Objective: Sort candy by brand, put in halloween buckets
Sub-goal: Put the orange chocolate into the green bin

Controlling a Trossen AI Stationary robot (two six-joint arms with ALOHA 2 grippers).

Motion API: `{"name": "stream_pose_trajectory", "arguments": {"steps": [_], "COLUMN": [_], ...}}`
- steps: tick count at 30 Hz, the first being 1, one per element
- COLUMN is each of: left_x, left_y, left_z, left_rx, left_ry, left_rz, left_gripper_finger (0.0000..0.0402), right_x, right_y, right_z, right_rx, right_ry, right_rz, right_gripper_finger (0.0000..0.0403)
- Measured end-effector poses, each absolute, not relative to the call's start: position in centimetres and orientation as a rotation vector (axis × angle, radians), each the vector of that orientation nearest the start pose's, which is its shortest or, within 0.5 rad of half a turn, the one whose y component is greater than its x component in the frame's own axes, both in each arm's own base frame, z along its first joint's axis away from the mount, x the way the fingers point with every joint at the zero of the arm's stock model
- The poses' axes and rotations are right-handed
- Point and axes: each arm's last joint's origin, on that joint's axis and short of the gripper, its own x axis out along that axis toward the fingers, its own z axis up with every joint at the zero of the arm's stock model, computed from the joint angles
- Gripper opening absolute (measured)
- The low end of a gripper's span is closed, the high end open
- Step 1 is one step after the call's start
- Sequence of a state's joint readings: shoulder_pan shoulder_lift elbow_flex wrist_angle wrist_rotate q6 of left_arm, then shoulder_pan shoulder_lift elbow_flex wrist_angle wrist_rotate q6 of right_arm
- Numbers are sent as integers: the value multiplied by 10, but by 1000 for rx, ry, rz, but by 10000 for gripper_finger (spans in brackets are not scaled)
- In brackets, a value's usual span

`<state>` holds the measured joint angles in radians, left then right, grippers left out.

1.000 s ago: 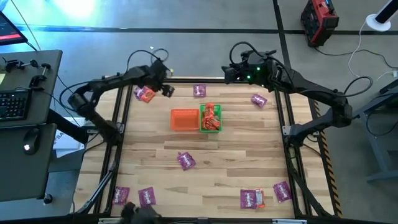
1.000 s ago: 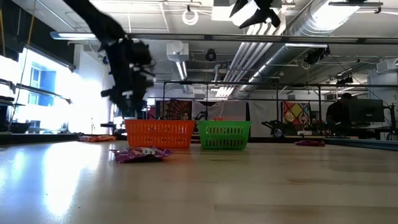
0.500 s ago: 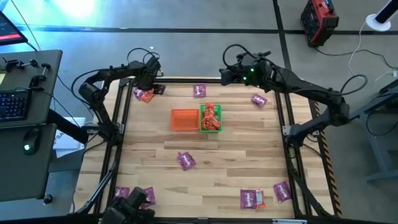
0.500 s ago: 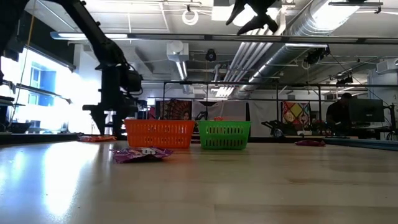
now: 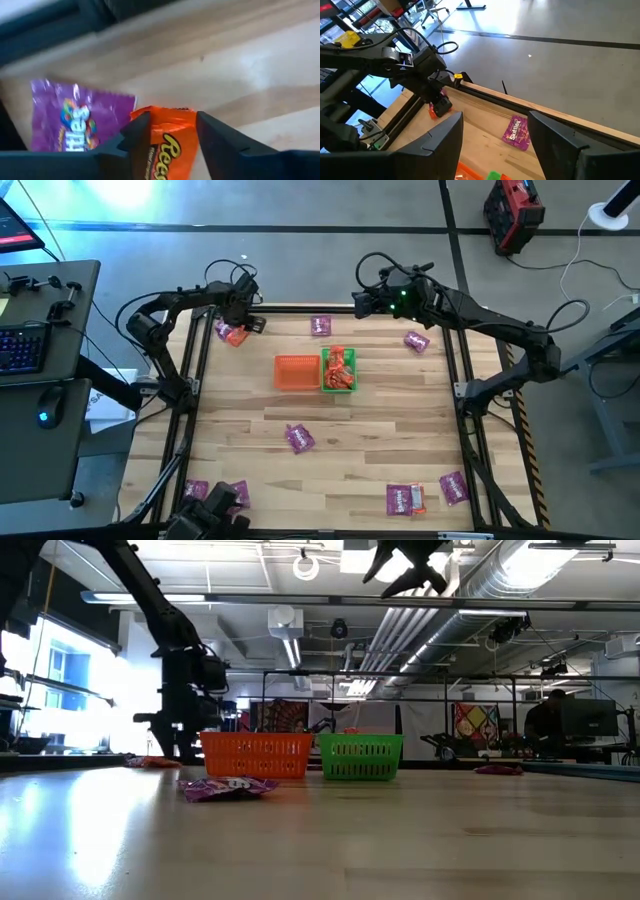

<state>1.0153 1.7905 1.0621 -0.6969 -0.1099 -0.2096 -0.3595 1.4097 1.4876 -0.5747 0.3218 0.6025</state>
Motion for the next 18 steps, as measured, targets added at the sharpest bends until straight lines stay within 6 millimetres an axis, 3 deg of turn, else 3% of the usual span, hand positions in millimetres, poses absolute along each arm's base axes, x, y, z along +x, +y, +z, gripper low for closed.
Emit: {"name": "stream_pose_trajectory", "arguments": {"steps": [9, 14, 18], "left_x": [164, 165, 166], "left_y": [268, 266, 263], "left_z": [146, 146, 145], "left_rx": [-782, -798, -808], "left_ry": [1266, 1268, 1280], "left_rz": [1040, 988, 953], "left_gripper_finger": [107, 23, 6], "right_x": [278, 277, 276], "right_y": [-114, -114, -114], "right_z": [397, 396, 394], "right_rx": [576, 575, 574], "right_ry": [303, 313, 336], "right_rz": [-802, -805, -810], "right_gripper_finger": [216, 216, 216]}}
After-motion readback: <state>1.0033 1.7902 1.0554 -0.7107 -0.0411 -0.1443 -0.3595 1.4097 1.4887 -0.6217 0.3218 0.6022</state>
